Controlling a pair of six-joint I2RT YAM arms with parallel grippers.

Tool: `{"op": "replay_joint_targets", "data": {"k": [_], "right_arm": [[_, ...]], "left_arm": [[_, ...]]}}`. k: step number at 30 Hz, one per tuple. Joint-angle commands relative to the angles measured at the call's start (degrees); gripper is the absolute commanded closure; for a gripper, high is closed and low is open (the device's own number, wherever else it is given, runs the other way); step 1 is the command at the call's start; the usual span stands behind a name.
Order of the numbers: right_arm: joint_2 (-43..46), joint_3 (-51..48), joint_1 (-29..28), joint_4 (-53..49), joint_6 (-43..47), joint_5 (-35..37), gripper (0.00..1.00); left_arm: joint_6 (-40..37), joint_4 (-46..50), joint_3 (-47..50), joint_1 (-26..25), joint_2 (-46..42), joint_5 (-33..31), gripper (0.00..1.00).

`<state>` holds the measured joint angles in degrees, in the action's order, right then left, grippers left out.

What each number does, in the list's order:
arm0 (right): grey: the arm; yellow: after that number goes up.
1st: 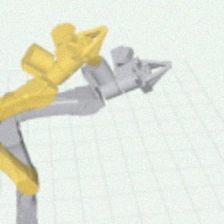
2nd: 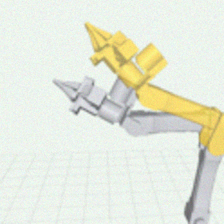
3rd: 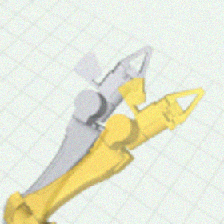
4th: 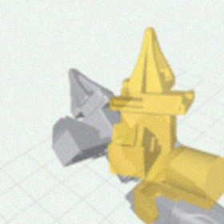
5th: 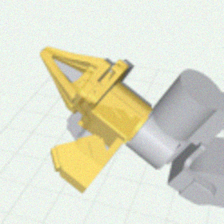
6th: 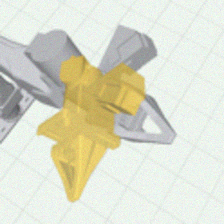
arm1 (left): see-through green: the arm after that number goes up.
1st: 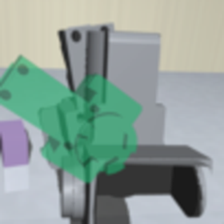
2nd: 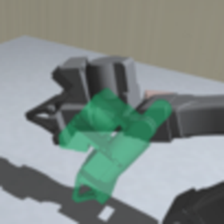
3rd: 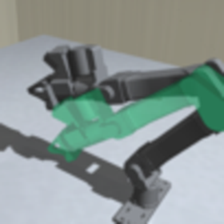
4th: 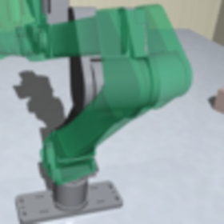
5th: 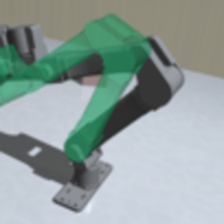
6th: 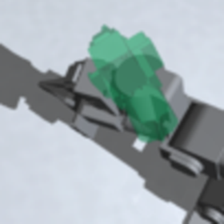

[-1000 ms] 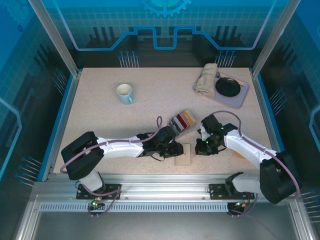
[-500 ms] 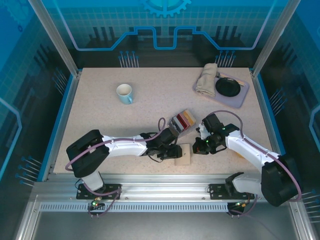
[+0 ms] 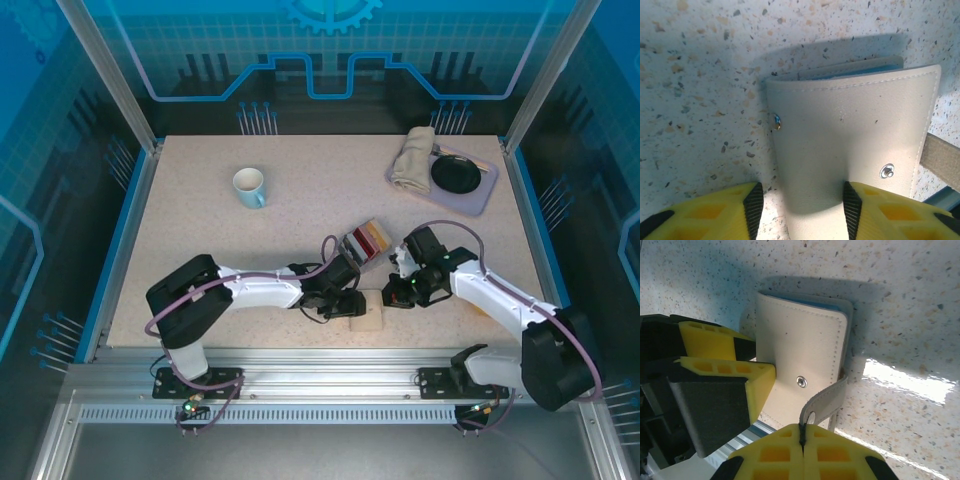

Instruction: Put the credit cards into the card holder

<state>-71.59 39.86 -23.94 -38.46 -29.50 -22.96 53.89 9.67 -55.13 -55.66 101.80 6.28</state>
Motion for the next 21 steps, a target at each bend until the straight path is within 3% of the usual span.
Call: {"op": "replay_joint_targets", "data": {"k": [1,21], "right_arm": [[-1.5,0.3,0.5,1.8,0.3,-3.0,1.00],[-11.2,3.2,-3.1,3.1,1.2,-3.6,1.00]], "left_arm": [[-0.4,-2.3,-0.9,-0.1,2.7,1.2,0.55],[0.9,-4.4,0.3,-0.1,2.5,1.3,0.64]]}}
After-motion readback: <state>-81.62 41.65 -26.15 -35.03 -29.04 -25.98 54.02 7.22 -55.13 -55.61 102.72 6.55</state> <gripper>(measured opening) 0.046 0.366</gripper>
